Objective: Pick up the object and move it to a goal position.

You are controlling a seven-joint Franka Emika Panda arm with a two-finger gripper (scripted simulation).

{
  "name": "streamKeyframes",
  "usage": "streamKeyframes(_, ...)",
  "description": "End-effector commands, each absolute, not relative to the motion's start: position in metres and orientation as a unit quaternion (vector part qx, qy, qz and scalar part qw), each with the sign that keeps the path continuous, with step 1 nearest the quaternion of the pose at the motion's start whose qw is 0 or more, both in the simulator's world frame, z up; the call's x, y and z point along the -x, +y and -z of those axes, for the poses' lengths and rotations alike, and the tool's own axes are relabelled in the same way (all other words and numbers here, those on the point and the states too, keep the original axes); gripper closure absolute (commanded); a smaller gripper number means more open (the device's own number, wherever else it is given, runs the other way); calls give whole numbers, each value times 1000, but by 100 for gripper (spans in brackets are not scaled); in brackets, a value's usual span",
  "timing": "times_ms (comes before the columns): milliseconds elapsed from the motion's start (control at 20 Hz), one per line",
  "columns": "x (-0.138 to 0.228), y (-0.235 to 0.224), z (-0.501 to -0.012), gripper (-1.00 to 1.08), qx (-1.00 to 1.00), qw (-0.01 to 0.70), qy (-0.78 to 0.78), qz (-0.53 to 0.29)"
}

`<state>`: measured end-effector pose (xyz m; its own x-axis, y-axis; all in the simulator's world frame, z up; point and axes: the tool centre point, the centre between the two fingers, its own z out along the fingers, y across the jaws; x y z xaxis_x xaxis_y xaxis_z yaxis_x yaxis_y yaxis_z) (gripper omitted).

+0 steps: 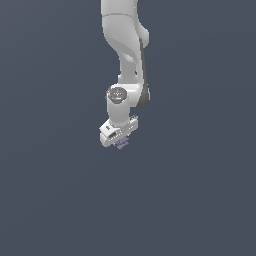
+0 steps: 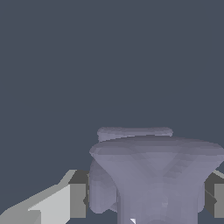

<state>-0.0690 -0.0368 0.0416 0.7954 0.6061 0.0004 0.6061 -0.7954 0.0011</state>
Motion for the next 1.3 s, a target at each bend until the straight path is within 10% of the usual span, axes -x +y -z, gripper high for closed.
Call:
streamKeyframes(0, 67, -38, -44, 108, -947, 1, 320, -1)
streamKeyframes(1250, -30, -119, -184, 108, -947, 0, 320, -1)
